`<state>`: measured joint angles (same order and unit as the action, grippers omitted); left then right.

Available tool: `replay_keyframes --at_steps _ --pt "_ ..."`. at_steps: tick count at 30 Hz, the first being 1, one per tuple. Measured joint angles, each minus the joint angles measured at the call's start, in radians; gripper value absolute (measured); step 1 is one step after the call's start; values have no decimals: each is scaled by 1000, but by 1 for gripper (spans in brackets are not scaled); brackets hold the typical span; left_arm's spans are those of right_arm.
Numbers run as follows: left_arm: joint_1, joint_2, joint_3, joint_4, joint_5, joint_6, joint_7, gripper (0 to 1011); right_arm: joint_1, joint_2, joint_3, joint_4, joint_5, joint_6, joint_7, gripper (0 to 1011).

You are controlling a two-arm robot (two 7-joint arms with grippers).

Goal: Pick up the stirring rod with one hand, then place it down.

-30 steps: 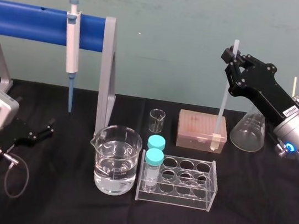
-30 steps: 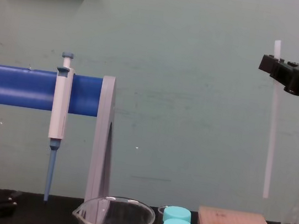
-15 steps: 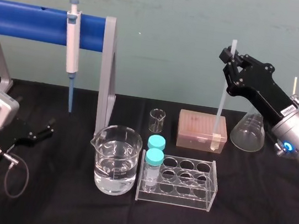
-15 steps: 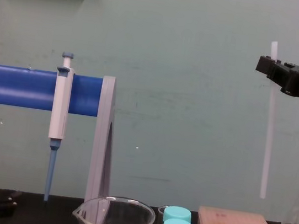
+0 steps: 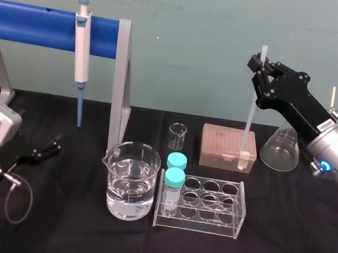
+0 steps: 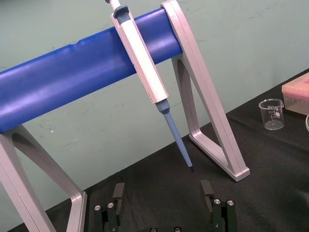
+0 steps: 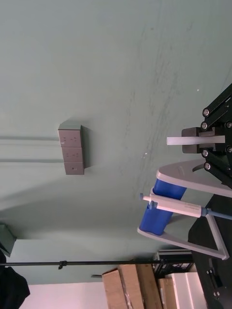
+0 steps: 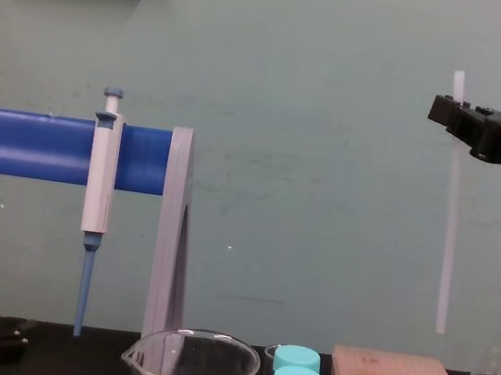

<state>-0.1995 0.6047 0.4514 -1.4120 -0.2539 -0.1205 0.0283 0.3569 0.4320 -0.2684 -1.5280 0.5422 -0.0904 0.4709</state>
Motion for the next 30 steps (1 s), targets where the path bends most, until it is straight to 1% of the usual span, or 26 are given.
replay_keyframes --at_steps 24,27,29,30 --pt "0 0 0 0 0 0 0 1000 -3 5 -5 1 4 2 5 72" --pt "0 0 0 0 0 0 0 1000 -1 6 -8 9 10 -1 22 71" --pt "0 0 0 0 0 0 0 1000 0 7 -10 17 24 -3 42 72" --pt "0 0 0 0 0 0 0 1000 2 8 -12 27 40 -6 65 71"
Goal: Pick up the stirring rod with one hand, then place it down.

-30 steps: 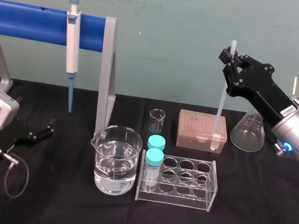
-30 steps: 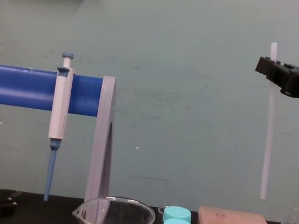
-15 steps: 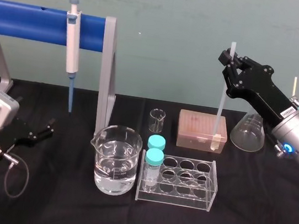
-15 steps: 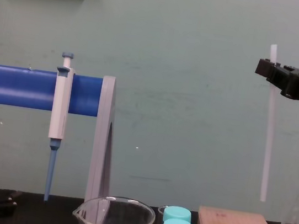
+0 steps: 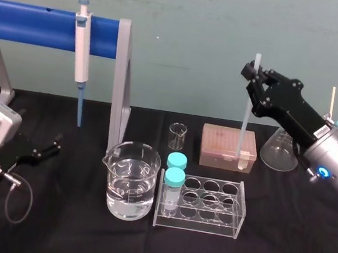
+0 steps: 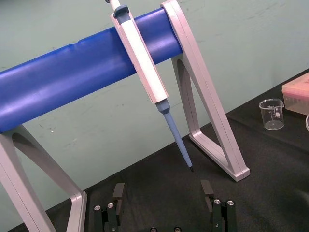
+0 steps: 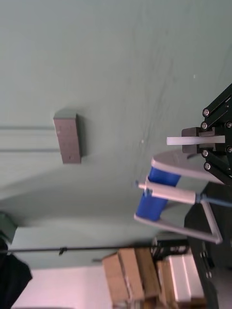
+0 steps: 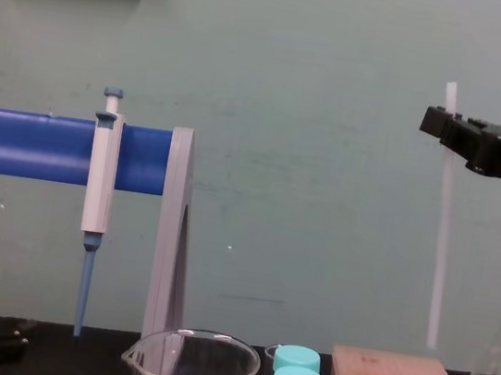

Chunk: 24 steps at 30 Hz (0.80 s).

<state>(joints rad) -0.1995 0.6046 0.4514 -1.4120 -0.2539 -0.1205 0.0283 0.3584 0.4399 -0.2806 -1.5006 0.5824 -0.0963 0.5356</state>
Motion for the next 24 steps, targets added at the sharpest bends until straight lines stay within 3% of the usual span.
replay_keyframes --at_steps 5,12,24 --pt "0 0 0 0 0 0 0 1000 9 4 -13 41 53 -14 76 71" --pt "0 0 0 0 0 0 0 1000 26 4 -47 134 101 -83 191 71" --pt "0 0 0 0 0 0 0 1000 56 -11 -97 223 103 -120 233 71"
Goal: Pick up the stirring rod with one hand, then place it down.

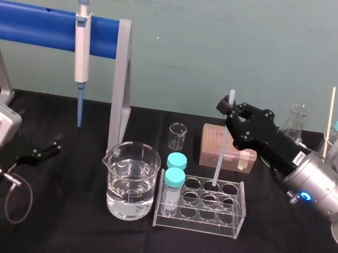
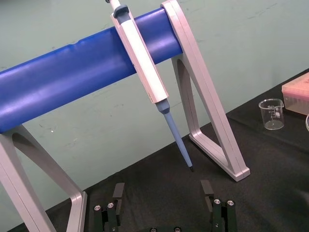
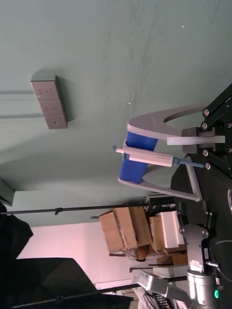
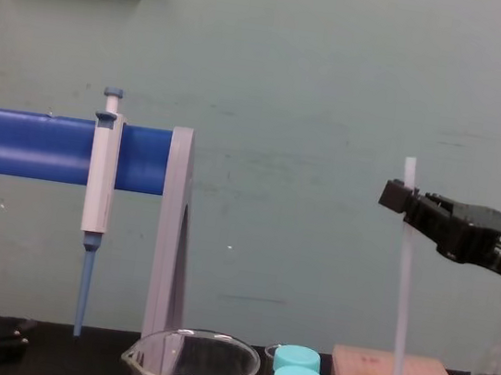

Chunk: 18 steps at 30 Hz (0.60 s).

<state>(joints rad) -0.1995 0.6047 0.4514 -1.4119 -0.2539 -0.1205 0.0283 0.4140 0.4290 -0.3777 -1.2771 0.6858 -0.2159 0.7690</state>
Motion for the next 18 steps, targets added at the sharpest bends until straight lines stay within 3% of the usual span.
replay_keyframes --at_steps 18 --pt "0 0 0 0 0 0 0 1000 13 -27 -30 89 -33 -13 -14 71"
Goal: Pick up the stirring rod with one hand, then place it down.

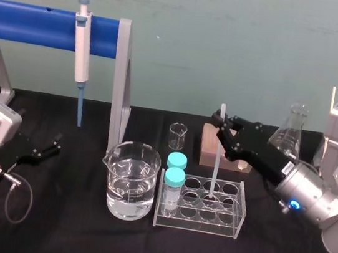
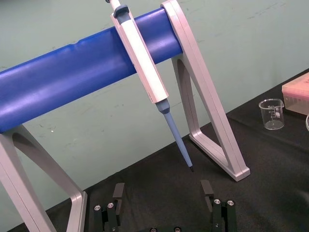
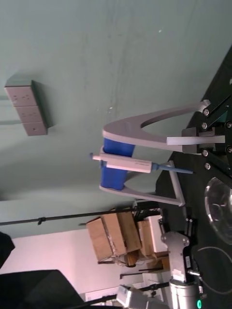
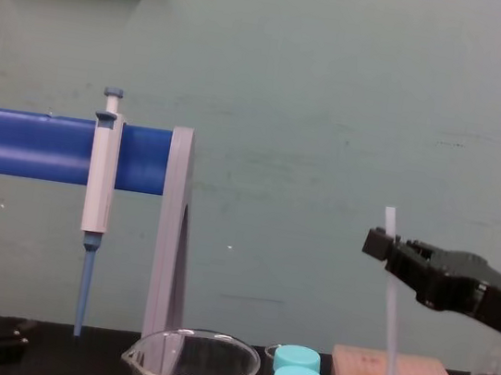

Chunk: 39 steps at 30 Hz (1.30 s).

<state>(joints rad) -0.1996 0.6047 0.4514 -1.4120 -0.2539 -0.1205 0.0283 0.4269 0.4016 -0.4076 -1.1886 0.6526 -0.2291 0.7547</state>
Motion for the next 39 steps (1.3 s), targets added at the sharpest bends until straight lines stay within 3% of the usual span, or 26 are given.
replay_keyframes --at_steps 17,36,39 --pt "0 0 0 0 0 0 0 1000 -3 -28 -7 63 -20 3 -10 71" --pt "0 0 0 0 0 0 0 1000 -9 -33 -8 67 -33 8 -22 72" --pt "0 0 0 0 0 0 0 1000 -9 -32 -8 67 -33 9 -22 133"
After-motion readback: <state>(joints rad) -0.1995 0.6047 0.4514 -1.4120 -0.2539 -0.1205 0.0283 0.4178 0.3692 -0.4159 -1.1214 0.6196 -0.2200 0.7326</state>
